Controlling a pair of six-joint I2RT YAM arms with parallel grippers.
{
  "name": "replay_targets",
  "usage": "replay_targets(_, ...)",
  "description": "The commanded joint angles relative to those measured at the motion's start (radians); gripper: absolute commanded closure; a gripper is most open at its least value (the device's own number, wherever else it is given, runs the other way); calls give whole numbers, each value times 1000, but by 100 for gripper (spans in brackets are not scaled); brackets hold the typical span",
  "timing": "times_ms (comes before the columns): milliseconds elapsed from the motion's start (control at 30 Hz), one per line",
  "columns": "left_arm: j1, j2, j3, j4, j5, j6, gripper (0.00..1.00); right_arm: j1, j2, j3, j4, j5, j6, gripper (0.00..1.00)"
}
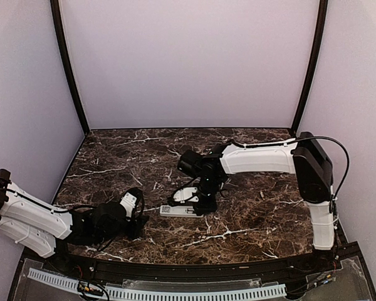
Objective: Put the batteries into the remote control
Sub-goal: Pick up the battery from the battery compartment.
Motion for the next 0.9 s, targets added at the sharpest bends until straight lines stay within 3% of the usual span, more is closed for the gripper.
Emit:
replay_targets(0, -3, -2, -8, 19, -2, 16, 46, -15, -40, 20, -45, -20, 8, 100)
replay_targets(133, -3, -43, -18, 46, -7, 50, 46, -23, -59, 20, -36, -31, 13, 100)
replay_targets(333, -30, -166, -44, 197, 112, 265, 46, -37, -162, 8, -2, -144, 15, 100)
replay_targets(533, -143, -110, 26, 264, 293, 827, 43, -38, -253, 16, -32, -225, 15, 100)
replay_targets(733, -153, -4, 138, 298, 218, 1351, 42, -30, -356, -22, -50, -230, 30, 100)
replay_targets(867, -137, 25, 231, 236, 271, 1522, 45, -19, -417, -63, -34, -228, 21, 100)
